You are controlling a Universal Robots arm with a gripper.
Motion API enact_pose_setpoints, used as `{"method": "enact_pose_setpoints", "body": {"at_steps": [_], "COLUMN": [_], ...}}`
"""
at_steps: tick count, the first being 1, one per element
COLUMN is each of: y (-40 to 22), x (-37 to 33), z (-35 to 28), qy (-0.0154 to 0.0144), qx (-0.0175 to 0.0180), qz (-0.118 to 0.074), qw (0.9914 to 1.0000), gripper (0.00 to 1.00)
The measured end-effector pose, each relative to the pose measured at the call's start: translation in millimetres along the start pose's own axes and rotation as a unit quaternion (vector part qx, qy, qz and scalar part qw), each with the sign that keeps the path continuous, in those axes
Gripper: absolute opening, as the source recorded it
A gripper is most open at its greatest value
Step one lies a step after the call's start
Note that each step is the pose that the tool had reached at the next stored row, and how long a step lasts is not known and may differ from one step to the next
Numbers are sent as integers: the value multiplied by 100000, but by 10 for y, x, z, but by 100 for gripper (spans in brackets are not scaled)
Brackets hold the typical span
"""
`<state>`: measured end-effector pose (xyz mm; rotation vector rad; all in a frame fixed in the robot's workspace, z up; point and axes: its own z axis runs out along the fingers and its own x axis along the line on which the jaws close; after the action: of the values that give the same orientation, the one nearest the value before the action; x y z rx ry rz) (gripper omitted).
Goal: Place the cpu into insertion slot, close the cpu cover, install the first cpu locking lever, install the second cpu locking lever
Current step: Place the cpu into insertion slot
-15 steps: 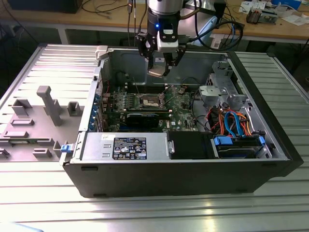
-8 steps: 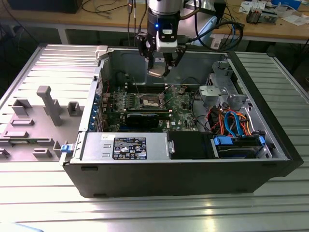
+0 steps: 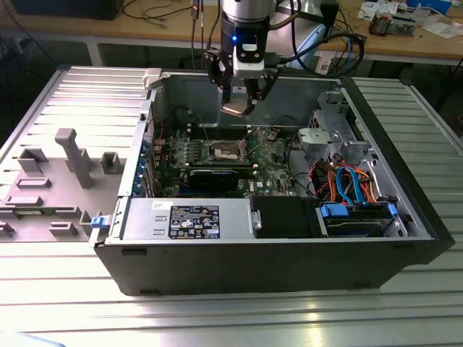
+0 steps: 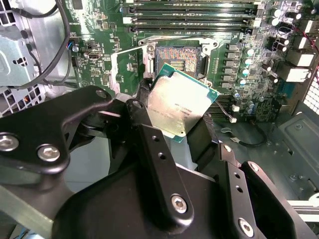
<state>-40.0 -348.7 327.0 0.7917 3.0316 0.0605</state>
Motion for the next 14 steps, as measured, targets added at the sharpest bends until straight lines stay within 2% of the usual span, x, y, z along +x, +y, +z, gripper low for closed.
{"method": "enact_pose_setpoints", "body": {"at_steps": [10,14], "y": [0,0], "x": [0,0], "z": [4,5], "qy": [-131,-245], "qx": [106,275], "qz": [1727,2167], "qw": [99985,99976], "gripper": [55,55]}}
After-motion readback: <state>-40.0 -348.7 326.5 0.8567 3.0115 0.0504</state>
